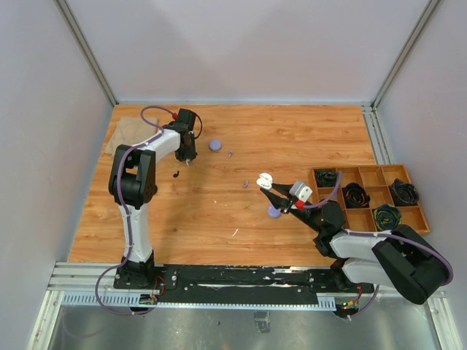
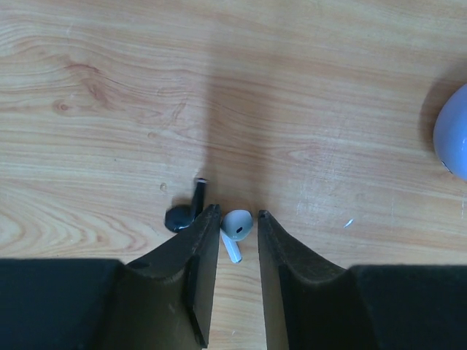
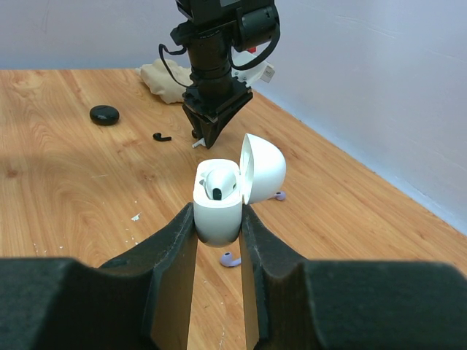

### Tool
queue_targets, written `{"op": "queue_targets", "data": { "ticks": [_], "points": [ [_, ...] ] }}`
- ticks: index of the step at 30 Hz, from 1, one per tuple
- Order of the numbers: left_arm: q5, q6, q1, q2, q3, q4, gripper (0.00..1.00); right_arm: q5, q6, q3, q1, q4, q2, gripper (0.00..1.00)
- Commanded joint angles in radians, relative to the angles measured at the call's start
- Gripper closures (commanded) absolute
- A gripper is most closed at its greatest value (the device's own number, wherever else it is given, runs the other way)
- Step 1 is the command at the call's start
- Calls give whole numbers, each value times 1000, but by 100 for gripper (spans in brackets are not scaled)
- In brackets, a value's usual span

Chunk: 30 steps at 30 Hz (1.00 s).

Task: Insert the wireless bluetooth earbuds into the charging case
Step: Move the earbud to the center of the board.

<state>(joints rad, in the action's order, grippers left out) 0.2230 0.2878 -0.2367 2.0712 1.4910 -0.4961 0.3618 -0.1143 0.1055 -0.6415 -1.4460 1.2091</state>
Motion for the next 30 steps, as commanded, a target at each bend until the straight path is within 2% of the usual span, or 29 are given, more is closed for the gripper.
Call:
{"op": "queue_targets", "data": {
  "ticks": [1, 7, 14, 30],
  "points": [
    [-29, -6, 7, -6, -44, -36, 69, -10, -21, -9, -14, -49, 3, 99],
    [-51, -1, 2, -44, -103, -28, 78, -7, -19, -9, -13, -47, 0, 99],
    [-79, 8, -46, -119, -197, -16, 80, -5, -19, -7, -12, -40, -4, 99],
    [-105, 84, -298, -330, -417, -14, 79, 8, -17, -7, -13, -39, -16, 99]
  ]
}}
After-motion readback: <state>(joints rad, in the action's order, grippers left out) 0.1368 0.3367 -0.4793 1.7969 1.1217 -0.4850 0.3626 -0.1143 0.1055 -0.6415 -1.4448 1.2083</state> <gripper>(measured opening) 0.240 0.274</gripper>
